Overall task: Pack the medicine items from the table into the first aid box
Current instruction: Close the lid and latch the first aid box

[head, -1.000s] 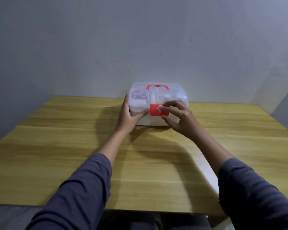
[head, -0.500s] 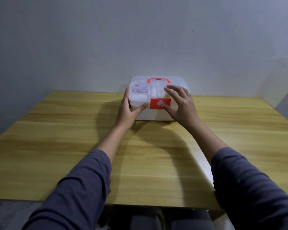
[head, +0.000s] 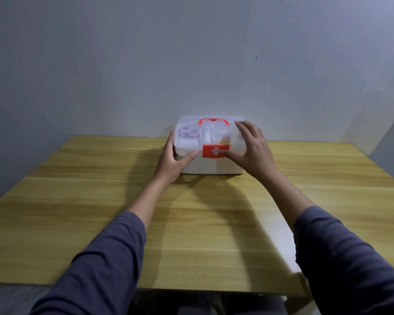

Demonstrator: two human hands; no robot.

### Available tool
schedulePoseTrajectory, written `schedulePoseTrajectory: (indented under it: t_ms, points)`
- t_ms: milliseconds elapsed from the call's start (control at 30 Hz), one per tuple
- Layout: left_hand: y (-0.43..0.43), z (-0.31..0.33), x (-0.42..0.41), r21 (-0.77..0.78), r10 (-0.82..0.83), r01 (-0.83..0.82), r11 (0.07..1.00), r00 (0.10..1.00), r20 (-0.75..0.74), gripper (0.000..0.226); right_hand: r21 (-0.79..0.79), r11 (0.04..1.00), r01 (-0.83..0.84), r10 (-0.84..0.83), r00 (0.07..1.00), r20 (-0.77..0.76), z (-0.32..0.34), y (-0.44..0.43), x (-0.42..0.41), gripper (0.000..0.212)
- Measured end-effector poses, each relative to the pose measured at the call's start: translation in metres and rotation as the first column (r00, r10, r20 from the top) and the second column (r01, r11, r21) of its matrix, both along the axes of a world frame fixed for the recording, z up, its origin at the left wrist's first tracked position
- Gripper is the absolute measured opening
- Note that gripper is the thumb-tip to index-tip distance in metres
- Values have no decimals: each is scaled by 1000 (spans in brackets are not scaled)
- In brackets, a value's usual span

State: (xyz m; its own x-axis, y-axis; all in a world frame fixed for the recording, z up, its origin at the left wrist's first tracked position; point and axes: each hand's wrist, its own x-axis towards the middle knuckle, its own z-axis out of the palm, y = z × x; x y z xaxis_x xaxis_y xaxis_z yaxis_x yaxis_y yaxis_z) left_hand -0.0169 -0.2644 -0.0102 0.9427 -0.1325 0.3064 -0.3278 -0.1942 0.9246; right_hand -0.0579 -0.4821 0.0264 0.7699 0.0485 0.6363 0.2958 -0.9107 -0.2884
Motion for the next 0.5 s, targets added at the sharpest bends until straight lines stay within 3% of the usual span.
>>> schedulePoseTrajectory:
  t_ms: [133, 200, 500]
  points:
    - [-1, 9, 2, -6, -9, 8, 1000, 999, -52, 105, 304, 952, 39, 20, 982, -187, -2, -9, -1, 100]
    - [-5, 12, 6, -4, -9, 9, 1000, 998, -70, 102, 424, 905, 34, 74, 969, -235, -5, -10, 0, 104]
    - [-27, 15, 27, 15, -31, 33, 999, 995, -99, 100, 557, 830, 24, 133, 962, -240, -8, -23, 22, 104]
